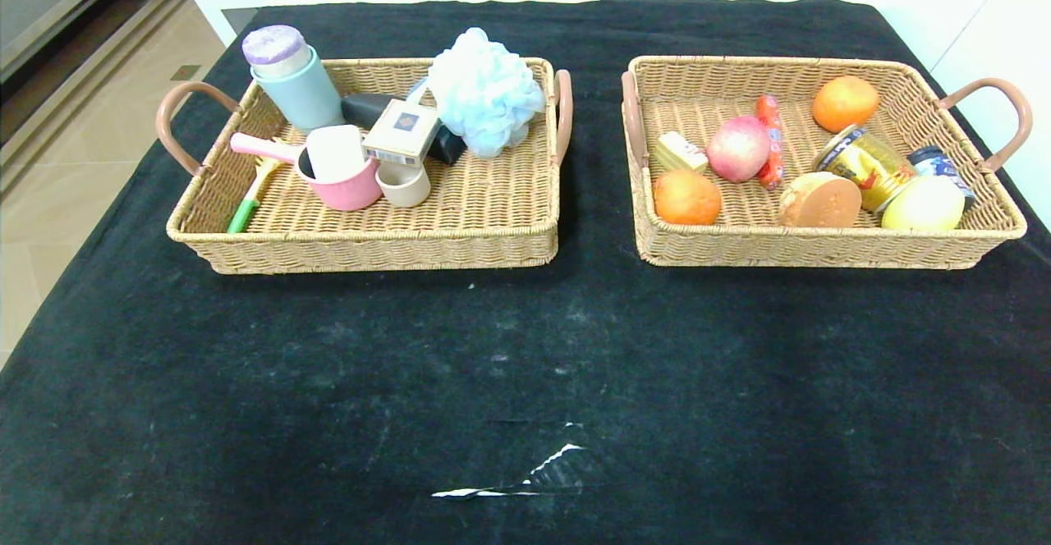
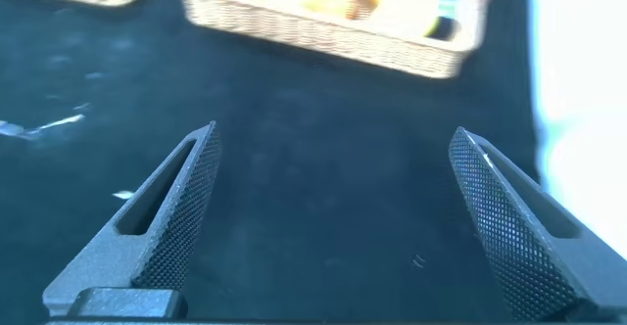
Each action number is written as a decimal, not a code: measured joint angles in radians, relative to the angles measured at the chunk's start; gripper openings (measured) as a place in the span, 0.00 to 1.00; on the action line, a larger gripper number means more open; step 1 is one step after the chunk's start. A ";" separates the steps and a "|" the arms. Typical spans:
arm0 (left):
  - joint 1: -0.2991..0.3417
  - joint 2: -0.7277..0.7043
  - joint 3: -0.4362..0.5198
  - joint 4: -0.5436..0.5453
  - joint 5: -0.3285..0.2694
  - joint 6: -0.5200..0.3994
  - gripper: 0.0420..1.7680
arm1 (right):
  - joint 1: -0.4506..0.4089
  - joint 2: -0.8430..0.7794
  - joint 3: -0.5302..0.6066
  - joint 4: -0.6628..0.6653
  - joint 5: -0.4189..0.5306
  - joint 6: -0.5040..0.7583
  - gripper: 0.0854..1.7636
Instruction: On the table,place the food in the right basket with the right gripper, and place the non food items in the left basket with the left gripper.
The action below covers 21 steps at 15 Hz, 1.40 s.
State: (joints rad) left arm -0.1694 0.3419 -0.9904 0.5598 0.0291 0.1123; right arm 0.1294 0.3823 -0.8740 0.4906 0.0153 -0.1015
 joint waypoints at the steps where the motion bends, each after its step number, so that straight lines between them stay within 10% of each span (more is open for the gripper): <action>1: 0.030 -0.019 0.000 0.000 0.000 0.001 0.97 | -0.030 -0.040 0.025 0.000 -0.001 -0.001 0.96; 12: 0.190 -0.143 0.081 -0.010 -0.117 0.027 0.97 | -0.123 -0.319 0.262 -0.161 0.036 0.042 0.96; 21: 0.171 -0.331 0.548 -0.435 -0.177 0.028 0.97 | -0.124 -0.381 0.637 -0.581 0.035 0.046 0.96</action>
State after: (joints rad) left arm 0.0017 0.0104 -0.4421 0.1245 -0.1481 0.1404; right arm 0.0051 0.0013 -0.2374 -0.0904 0.0500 -0.0553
